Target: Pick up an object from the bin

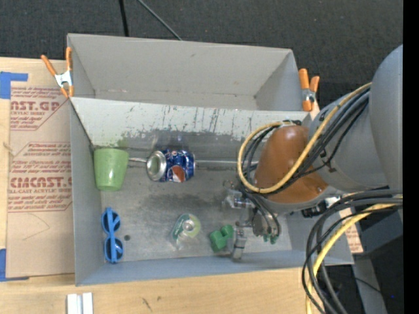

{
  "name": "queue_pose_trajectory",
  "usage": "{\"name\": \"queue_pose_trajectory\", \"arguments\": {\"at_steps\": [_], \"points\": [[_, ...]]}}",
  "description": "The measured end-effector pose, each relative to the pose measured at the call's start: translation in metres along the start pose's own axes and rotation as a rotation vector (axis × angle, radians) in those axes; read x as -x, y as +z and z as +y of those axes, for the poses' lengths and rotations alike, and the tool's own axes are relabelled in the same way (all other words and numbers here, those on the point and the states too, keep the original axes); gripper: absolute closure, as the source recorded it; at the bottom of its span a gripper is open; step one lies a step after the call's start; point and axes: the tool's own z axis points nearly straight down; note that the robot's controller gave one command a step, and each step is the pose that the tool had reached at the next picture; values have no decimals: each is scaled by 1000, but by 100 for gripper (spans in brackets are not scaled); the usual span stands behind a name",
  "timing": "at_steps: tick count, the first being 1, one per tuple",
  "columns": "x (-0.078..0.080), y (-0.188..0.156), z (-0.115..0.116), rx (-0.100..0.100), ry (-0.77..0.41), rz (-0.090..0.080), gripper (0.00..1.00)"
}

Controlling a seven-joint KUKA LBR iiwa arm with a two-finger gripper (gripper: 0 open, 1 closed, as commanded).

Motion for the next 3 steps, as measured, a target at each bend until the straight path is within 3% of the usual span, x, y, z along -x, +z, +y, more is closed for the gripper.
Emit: {"name": "queue_pose_trajectory", "arguments": {"at_steps": [1,2,3], "points": [[-8,-5,39,-4,-423,-23,0],[-13,-5,37,-4,-421,-3,100],[22,-146,30,-4,-412,-21,100]]}}
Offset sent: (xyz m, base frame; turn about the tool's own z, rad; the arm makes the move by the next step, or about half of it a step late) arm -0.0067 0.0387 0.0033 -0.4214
